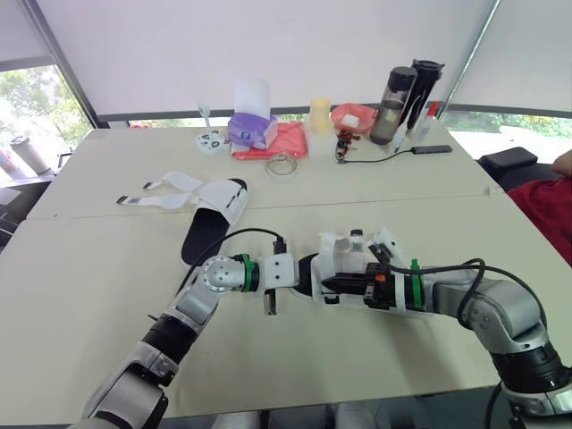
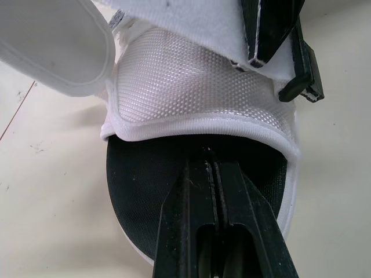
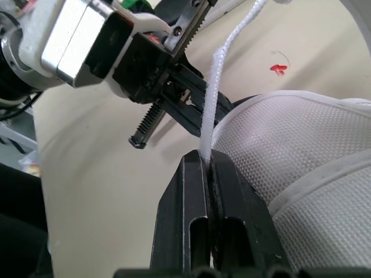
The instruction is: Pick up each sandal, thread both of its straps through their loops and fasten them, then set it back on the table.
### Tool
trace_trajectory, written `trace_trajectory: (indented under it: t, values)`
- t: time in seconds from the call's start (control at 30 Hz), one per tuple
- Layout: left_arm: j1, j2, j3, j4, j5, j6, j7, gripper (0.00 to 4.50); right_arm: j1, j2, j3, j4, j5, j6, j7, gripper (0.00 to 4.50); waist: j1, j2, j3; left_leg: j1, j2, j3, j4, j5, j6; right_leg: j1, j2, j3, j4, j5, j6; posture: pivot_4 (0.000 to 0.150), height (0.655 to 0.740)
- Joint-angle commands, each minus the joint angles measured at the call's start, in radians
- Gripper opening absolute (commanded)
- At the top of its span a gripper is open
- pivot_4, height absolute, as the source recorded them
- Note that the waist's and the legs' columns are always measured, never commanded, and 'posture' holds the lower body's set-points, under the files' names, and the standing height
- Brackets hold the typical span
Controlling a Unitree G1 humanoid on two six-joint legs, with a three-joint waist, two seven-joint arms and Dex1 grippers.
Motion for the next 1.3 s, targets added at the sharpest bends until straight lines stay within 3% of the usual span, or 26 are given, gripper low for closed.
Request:
trace_trajectory:
  t: [0.03,0.17,0.27,0.37,0.5,0.6,0.77,0.87,1.03,1.17,1.3]
  values:
    - [0.030,0.014,-0.035,0.083,0.070,0.038,0.001,0.00,0.038,-0.020,0.020,0.000,-0.019,0.016,0.005,0.05,0.000,0.000,0.000,0.000,0.000,0.000,0.000,0.000,0.000,0.000,0.000,0.000,0.000,0.000,0.000,0.150,0.7400]
    - [0.030,0.013,-0.035,0.084,0.070,0.037,0.000,0.00,0.042,-0.014,0.006,-0.003,-0.011,-0.001,0.015,0.05,0.001,0.000,0.000,0.000,0.000,0.000,0.000,0.000,0.000,0.000,0.000,0.000,0.000,0.000,0.000,0.150,0.7400]
    - [0.030,0.012,-0.036,0.084,0.070,0.037,-0.002,0.00,0.045,0.005,-0.040,-0.014,0.015,-0.009,-0.001,0.83,0.001,0.000,0.000,-0.001,0.000,0.000,0.000,0.000,0.000,0.000,-0.001,-0.001,-0.001,0.000,0.000,0.150,0.7400]
    - [0.030,0.011,-0.037,0.084,0.070,0.036,-0.004,0.00,0.057,0.016,-0.091,-0.037,0.043,-0.003,-0.029,2.23,0.001,0.000,0.000,-0.003,0.000,0.000,0.000,0.000,0.000,0.000,-0.001,-0.001,-0.001,0.000,0.000,0.150,0.7400]
    - [0.033,0.012,-0.039,0.085,0.068,0.032,-0.010,0.00,0.096,-0.014,-0.149,-0.122,0.087,0.017,-0.044,4.41,0.001,0.000,0.000,-0.006,0.000,0.000,0.001,0.000,0.000,-0.002,-0.002,-0.002,-0.001,0.000,0.000,0.150,0.7400]
    - [0.033,0.013,-0.038,0.085,0.066,0.028,-0.015,0.00,0.122,-0.023,-0.198,-0.167,0.131,0.033,-0.056,4.46,0.001,0.000,0.000,-0.008,0.000,0.000,0.001,0.000,0.000,-0.002,-0.002,-0.003,-0.001,0.000,0.000,0.150,0.7400]
    - [0.029,0.017,-0.035,0.088,0.056,0.019,-0.035,0.00,0.241,-0.049,-0.409,-0.276,0.416,0.128,-0.080,4.46,0.005,0.000,0.000,-0.010,0.000,0.000,0.002,0.000,0.000,-0.003,-0.002,-0.003,0.000,0.000,0.000,0.150,0.7400]
    - [0.029,0.015,-0.032,0.084,0.039,0.023,-0.059,0.00,0.337,-0.071,-0.420,-0.353,0.522,0.155,-0.100,4.46,0.002,0.001,0.000,-0.010,0.000,0.000,0.001,0.001,0.001,-0.003,-0.002,-0.004,0.000,0.002,-0.003,0.150,0.7400]
    - [0.030,-0.001,-0.028,0.078,0.022,0.034,-0.086,0.00,0.407,-0.053,-0.336,-0.357,0.417,0.093,-0.158,4.46,-0.001,0.001,0.000,-0.010,0.001,0.001,0.001,0.000,0.001,-0.003,-0.001,-0.005,0.001,0.002,-0.003,0.150,0.7400]
    - [0.028,-0.007,-0.027,0.066,0.015,0.048,-0.101,0.00,0.404,-0.058,-0.225,-0.312,0.216,-0.033,-0.154,4.46,0.000,0.001,0.000,-0.011,0.001,0.002,0.001,0.000,0.000,-0.004,-0.002,-0.005,0.000,0.000,0.001,0.150,0.7400]
    - [0.025,0.000,-0.023,0.072,0.022,0.043,-0.105,0.00,0.383,-0.068,-0.168,-0.252,0.130,-0.098,-0.114,4.46,0.001,0.001,0.000,-0.011,0.001,0.002,0.001,0.001,0.002,-0.004,-0.002,-0.006,0.000,0.001,-0.002,0.150,0.7400]
